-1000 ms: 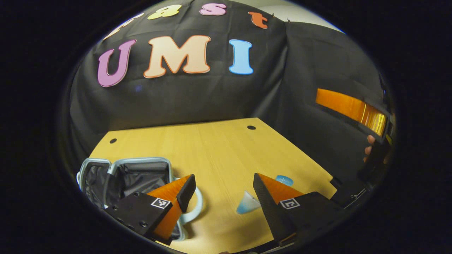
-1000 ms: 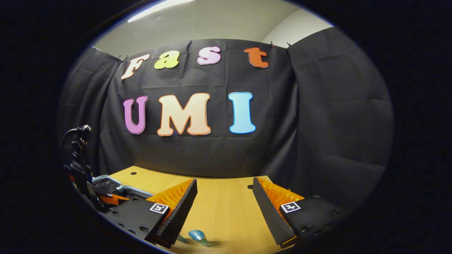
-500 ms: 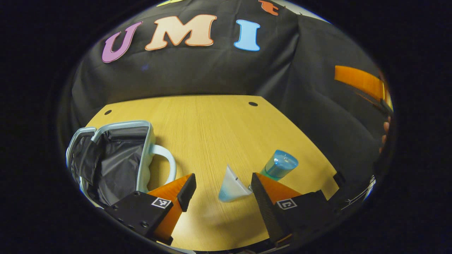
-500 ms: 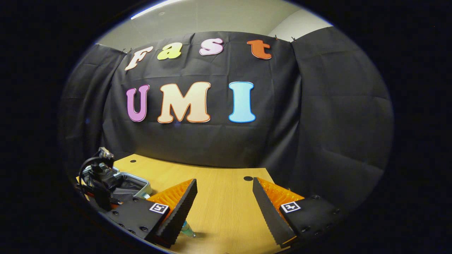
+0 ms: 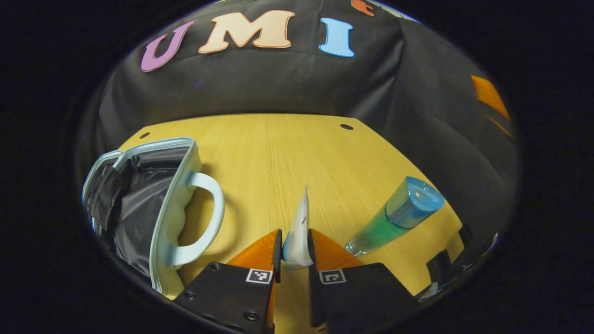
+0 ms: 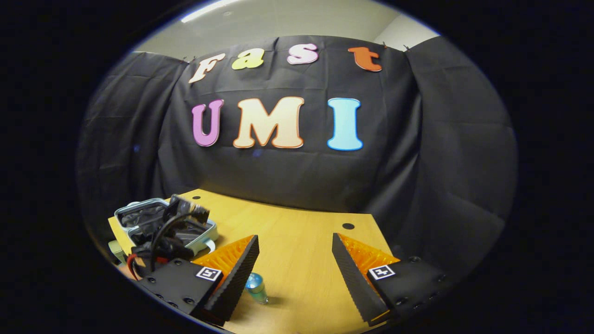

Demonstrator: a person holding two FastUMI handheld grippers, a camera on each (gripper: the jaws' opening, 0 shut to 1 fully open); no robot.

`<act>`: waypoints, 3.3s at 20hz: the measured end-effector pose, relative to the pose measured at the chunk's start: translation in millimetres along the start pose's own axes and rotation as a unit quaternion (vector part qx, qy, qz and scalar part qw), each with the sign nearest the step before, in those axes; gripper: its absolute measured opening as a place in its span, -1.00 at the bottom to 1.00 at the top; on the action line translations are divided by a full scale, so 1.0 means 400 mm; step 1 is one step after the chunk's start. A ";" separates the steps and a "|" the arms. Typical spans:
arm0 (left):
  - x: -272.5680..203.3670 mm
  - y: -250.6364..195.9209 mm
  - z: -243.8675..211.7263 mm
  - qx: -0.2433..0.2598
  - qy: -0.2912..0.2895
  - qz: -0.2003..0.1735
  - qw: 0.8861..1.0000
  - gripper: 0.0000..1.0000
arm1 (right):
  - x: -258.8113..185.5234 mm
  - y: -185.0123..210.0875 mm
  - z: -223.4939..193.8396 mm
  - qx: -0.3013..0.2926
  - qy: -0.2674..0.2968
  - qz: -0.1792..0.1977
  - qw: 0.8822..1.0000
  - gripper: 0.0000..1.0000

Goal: First open the suitcase, pack the skin care products into it, and then close the suitcase.

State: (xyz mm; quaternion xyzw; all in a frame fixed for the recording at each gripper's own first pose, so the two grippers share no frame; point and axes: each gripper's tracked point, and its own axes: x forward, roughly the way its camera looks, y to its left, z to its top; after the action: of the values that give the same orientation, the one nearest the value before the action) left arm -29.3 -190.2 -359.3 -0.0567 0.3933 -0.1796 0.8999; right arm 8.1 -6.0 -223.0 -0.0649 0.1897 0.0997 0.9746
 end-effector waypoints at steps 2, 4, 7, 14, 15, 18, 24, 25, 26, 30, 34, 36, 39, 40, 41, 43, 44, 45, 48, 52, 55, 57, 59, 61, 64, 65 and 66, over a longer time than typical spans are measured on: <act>-0.026 0.028 0.044 0.002 -0.008 0.010 1.000 -0.60 | 0.012 0.030 -0.028 0.001 0.004 0.017 1.000 0.97; -0.070 0.057 0.086 0.024 -0.015 0.025 0.999 -0.60 | 0.031 0.056 -0.062 0.006 0.013 0.029 0.999 0.97; -0.138 0.086 0.135 0.037 -0.026 0.041 0.998 -0.60 | 0.060 0.093 -0.129 0.011 0.035 0.046 0.998 0.98; -0.260 0.178 0.182 0.021 -0.048 0.090 0.995 -0.60 | 0.099 0.155 -0.362 0.005 0.119 0.072 0.990 0.98; -0.275 0.203 0.175 0.018 -0.048 0.103 0.993 -0.61 | 0.103 0.166 -0.393 0.008 0.132 0.080 0.988 0.93; -0.319 0.274 0.160 0.007 -0.045 0.136 0.990 -0.60 | 0.122 0.181 -0.446 0.020 0.152 0.091 0.984 0.52; -0.356 0.446 0.107 -0.018 -0.010 0.175 0.984 -0.61 | 0.130 0.209 -0.406 0.049 0.169 0.090 0.980 -0.14; -0.353 0.474 0.099 -0.020 0.002 0.177 0.984 -0.61 | 0.129 0.218 -0.376 0.052 0.166 0.091 0.981 -0.14; -0.351 0.502 0.090 -0.021 0.017 0.178 0.984 -0.60 | 0.126 0.229 -0.353 0.056 0.164 0.090 0.981 -0.14; -0.321 0.597 0.020 -0.006 0.103 0.174 0.979 -0.60 | 0.121 0.303 -0.259 0.093 0.170 0.093 0.977 -0.14; -0.265 0.637 -0.036 -0.020 0.154 0.145 0.977 -0.60 | 0.106 0.405 -0.190 0.104 0.176 0.115 0.972 -0.16; -0.239 0.653 -0.070 -0.032 0.176 0.133 0.975 -0.60 | 0.100 0.464 -0.170 0.116 0.191 0.134 0.965 -0.12; -0.211 0.665 -0.048 -0.027 0.171 0.113 0.978 -0.60 | 0.093 0.548 -0.143 0.142 0.214 0.157 0.954 -0.12; -0.203 0.669 -0.040 -0.026 0.166 0.109 0.980 -0.59 | 0.096 0.568 -0.139 0.144 0.218 0.161 0.952 -0.12; -0.189 0.673 -0.038 -0.027 0.165 0.105 0.980 -0.58 | 0.102 0.589 -0.133 0.142 0.221 0.165 0.951 -0.12; -0.175 0.669 -0.031 -0.033 0.162 0.094 0.982 -0.51 | 0.119 0.627 -0.129 0.134 0.227 0.171 0.949 -0.17; -0.169 0.656 -0.021 -0.037 0.153 0.078 0.985 -0.31 | 0.126 0.647 -0.128 0.131 0.230 0.176 0.948 -0.12; -0.171 0.647 0.000 -0.038 0.140 0.070 0.987 -0.04 | 0.133 0.667 -0.129 0.129 0.234 0.181 0.946 -0.12; -0.203 0.633 0.087 -0.037 0.082 0.042 0.995 0.78 | 0.161 0.728 -0.141 0.124 0.246 0.191 0.942 -0.12; -0.260 0.701 0.176 -0.051 0.026 0.036 0.998 0.71 | 0.208 0.819 -0.197 0.130 0.282 0.202 0.929 -0.12; -0.305 0.822 0.195 -0.060 0.012 0.060 0.996 0.72 | 0.227 0.880 -0.287 0.141 0.333 0.193 0.912 -0.12; -0.338 0.916 0.189 -0.076 0.008 0.081 0.994 0.72 | 0.237 0.921 -0.338 0.145 0.360 0.184 0.903 -0.17; -0.367 1.013 0.174 -0.092 0.010 0.103 0.990 0.72 | 0.239 0.948 -0.390 0.152 0.389 0.169 0.893 -0.11; -0.392 1.105 0.156 -0.108 0.012 0.126 0.986 0.72 | 0.251 0.966 -0.409 0.165 0.404 0.154 0.886 -0.12; -0.429 1.236 0.147 -0.133 0.009 0.154 0.979 0.72 | 0.291 0.981 -0.402 0.171 0.395 0.127 0.893 -0.10; -0.438 1.278 0.141 -0.138 0.011 0.164 0.977 0.72 | 0.300 0.982 -0.397 0.168 0.392 0.119 0.897 -0.19; -0.448 1.321 0.135 -0.142 0.011 0.174 0.974 0.72 | 0.312 0.989 -0.386 0.166 0.383 0.117 0.901 -0.14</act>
State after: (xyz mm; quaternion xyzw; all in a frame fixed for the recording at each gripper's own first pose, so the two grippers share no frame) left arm 45.0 364.4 -327.5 -0.1120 0.4283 0.0371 0.8959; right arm -20.2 374.4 -448.1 0.0878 0.5687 0.1477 0.8044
